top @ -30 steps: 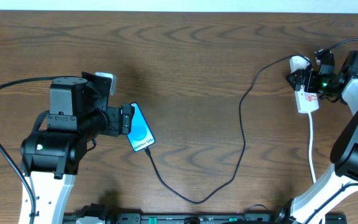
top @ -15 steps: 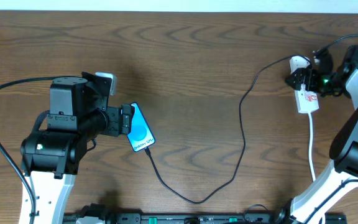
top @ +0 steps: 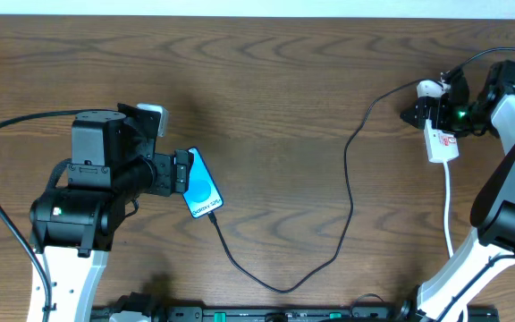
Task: Plug charger to phone and switch on socket
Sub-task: 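Lift the right gripper up and away from the power strip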
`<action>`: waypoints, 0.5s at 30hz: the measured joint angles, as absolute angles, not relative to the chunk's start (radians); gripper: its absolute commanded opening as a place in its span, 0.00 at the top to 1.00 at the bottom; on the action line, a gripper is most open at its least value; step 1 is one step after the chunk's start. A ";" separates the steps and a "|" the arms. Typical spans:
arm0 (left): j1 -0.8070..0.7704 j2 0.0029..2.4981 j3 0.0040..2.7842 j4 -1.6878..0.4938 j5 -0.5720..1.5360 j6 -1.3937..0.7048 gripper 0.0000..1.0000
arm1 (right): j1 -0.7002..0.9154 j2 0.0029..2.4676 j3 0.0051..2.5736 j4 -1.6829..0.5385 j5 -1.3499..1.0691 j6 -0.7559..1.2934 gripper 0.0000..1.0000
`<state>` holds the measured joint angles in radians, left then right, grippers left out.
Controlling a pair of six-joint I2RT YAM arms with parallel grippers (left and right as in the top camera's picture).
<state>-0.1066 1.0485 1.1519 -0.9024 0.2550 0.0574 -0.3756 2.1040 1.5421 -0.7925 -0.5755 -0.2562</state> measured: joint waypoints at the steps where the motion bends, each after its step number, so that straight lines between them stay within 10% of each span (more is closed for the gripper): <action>1: -0.107 1.048 1.152 -0.902 0.255 0.057 0.12 | -0.376 2.105 1.544 -0.797 -0.574 -0.256 0.01; 15: -0.107 1.048 1.152 -0.902 0.255 0.057 0.12 | -0.422 2.088 1.608 -0.905 -0.294 -0.144 0.01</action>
